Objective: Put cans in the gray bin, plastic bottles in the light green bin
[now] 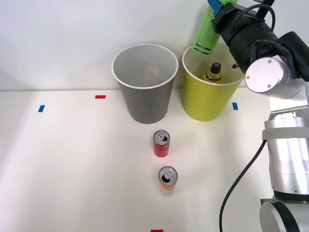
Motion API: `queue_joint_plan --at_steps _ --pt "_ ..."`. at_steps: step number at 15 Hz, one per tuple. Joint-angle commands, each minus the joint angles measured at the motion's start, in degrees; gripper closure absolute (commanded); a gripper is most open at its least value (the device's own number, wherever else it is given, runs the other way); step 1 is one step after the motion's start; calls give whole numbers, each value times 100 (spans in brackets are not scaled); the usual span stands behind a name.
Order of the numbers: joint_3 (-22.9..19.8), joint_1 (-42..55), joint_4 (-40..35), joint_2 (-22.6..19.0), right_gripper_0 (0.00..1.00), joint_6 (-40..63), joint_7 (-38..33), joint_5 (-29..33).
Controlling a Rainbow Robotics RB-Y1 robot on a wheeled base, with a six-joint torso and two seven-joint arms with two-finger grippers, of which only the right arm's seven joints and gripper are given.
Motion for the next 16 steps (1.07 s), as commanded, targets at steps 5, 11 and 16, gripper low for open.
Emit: queue_joint_plan --at_steps 5,11,16 --pt "48 0 4 89 0 -85 -91 -125" --pt "128 149 -75 89 0 -200 94 -275" --pt "374 1098 -1007 -52 0 -208 410 -266"
